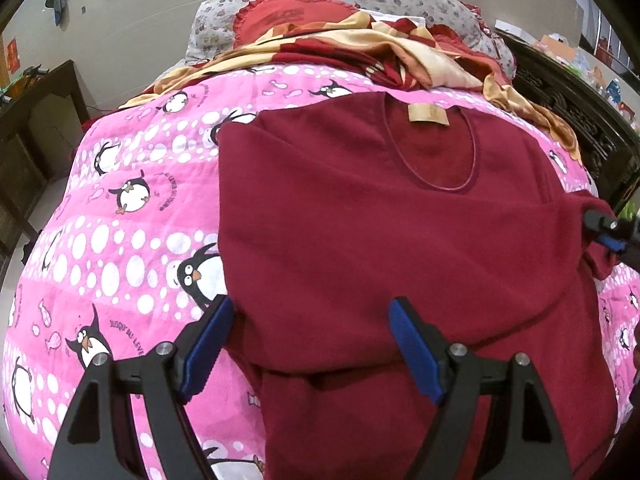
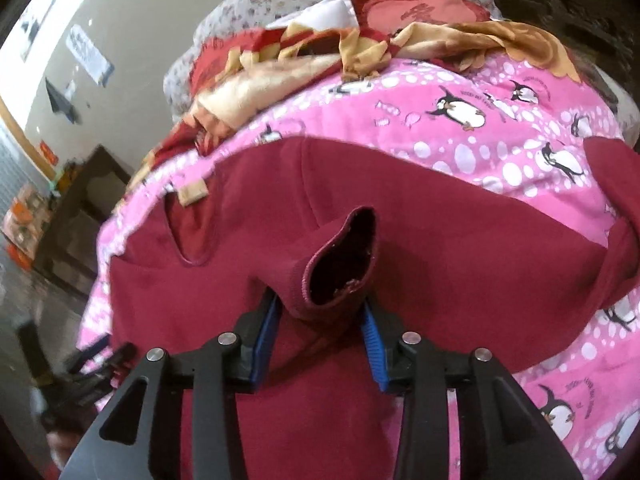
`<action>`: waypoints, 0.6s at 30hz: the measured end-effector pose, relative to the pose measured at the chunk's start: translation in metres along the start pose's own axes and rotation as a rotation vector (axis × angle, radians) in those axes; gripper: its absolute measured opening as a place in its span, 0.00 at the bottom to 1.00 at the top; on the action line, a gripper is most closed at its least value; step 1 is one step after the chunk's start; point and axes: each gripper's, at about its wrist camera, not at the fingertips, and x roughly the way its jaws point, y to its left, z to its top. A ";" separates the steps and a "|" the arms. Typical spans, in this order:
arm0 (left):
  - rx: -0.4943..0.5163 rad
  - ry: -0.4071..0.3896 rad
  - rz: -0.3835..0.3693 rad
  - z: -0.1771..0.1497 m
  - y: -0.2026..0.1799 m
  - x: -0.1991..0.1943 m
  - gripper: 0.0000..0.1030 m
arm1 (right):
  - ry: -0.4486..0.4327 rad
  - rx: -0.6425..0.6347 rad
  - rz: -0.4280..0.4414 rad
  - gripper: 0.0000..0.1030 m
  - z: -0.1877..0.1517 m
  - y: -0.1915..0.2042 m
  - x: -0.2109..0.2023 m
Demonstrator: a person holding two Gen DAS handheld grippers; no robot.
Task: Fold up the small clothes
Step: 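Grasp the sleeve cuff with the right gripper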
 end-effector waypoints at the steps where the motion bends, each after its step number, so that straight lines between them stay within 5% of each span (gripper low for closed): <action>1: 0.002 0.000 0.001 0.000 0.000 0.000 0.81 | -0.015 0.009 0.006 0.48 0.001 -0.002 -0.006; 7: -0.005 0.000 0.002 -0.002 0.000 0.001 0.81 | -0.055 0.019 -0.017 0.64 0.008 -0.013 -0.027; 13: -0.023 -0.001 0.001 -0.001 0.001 0.000 0.81 | 0.047 -0.008 -0.077 0.64 0.017 -0.018 0.015; 16: -0.039 -0.020 0.011 0.001 0.006 -0.006 0.81 | 0.052 -0.090 -0.122 0.24 0.016 -0.009 0.026; 18: -0.063 -0.043 0.019 0.003 0.013 -0.011 0.81 | 0.017 -0.137 -0.127 0.14 0.018 0.000 0.019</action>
